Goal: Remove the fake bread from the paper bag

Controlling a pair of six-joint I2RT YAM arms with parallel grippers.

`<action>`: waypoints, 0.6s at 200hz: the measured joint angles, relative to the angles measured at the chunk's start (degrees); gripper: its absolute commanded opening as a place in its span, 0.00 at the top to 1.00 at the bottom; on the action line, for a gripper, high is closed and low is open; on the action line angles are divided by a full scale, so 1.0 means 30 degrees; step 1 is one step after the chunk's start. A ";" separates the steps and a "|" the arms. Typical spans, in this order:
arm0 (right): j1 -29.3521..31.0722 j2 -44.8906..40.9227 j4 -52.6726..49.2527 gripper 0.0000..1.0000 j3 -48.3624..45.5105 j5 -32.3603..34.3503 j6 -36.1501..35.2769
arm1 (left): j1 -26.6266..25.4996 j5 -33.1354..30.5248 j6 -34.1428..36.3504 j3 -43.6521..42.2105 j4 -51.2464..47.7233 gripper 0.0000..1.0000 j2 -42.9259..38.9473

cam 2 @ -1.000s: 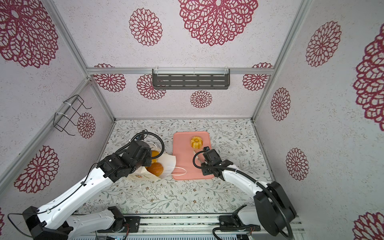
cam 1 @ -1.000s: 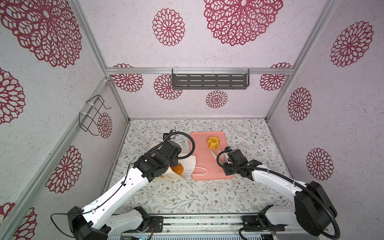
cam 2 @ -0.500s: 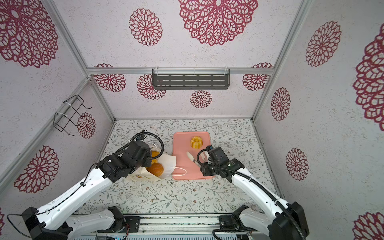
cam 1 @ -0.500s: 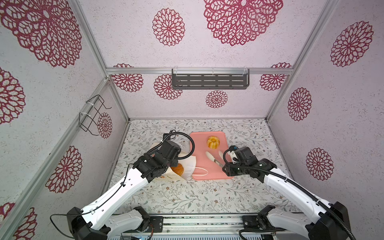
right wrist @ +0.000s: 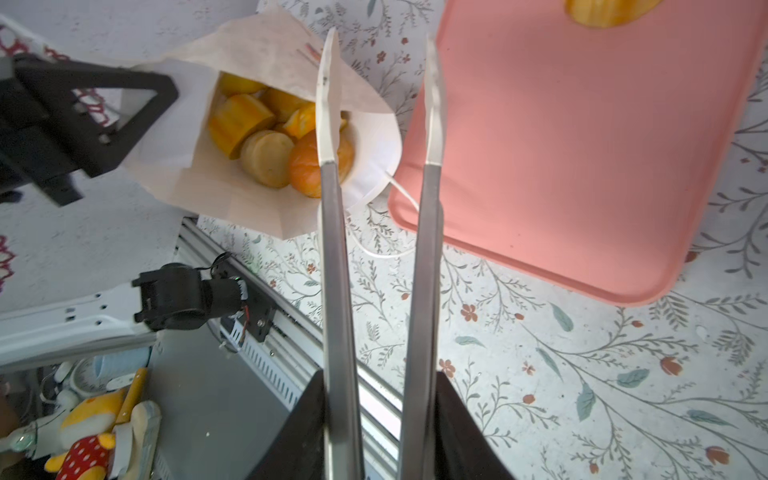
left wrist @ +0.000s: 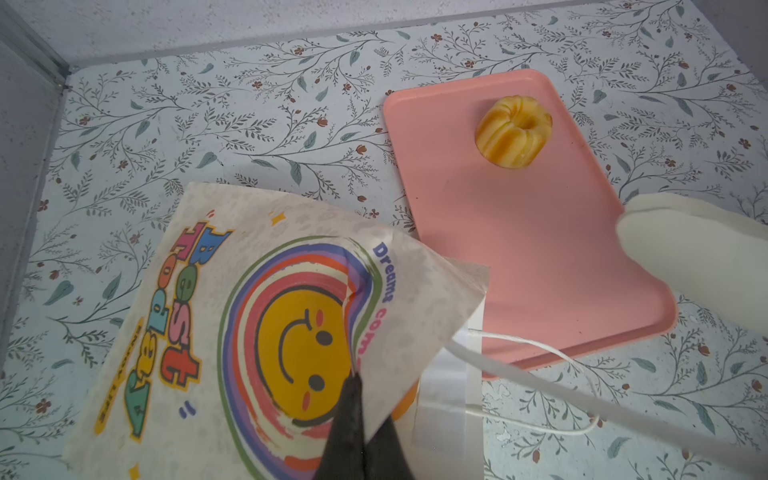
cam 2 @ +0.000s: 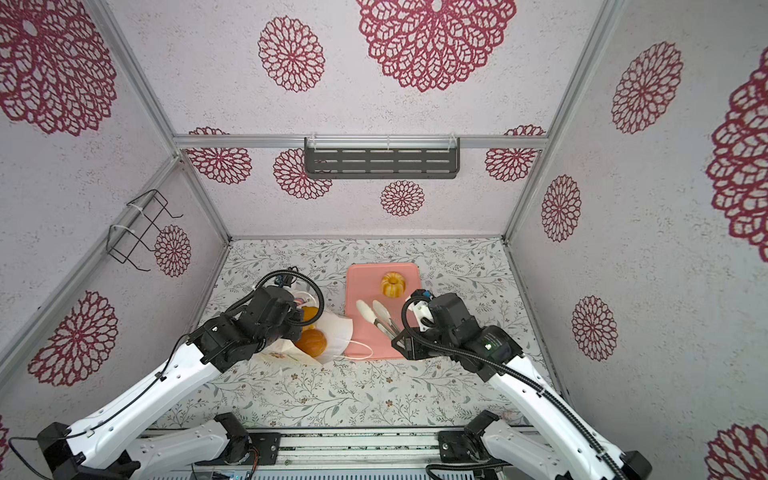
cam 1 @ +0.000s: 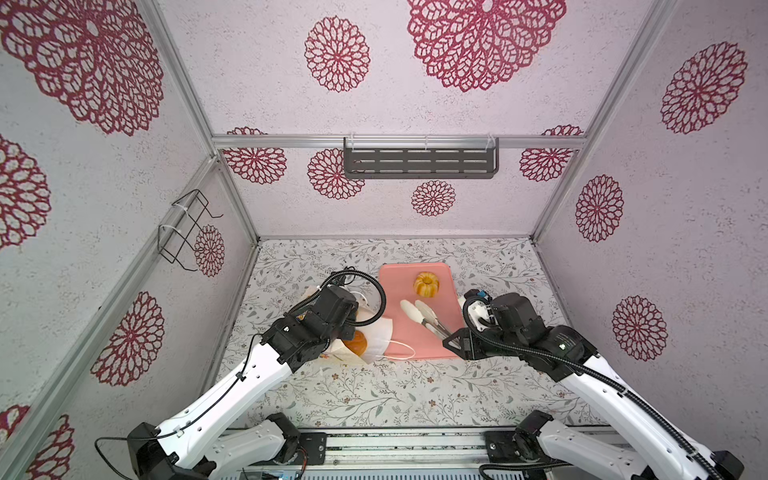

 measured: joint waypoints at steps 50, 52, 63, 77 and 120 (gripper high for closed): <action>0.2841 0.0539 -0.0823 0.72 0.0867 -0.0408 0.1239 | 0.0000 0.0474 0.0787 -0.1042 0.0954 1.00 -0.0481; 0.2922 0.0568 -0.0823 0.72 0.0867 -0.0423 0.1260 | 0.0000 0.0532 0.0831 -0.1151 0.1013 1.00 -0.0568; 0.3271 0.0685 -0.0801 0.73 0.0867 -0.0488 0.1494 | 0.0000 0.0714 0.1093 -0.1632 0.1268 1.00 -0.0947; 0.3759 0.0823 -0.0612 0.73 0.0852 -0.0539 0.1872 | 0.0000 0.0925 0.1523 -0.2149 0.1566 1.00 -0.1508; 0.5085 0.0794 0.2994 0.73 -0.1472 -0.1107 0.3519 | 0.0000 0.1129 0.2419 -0.2514 0.1967 1.00 -0.2783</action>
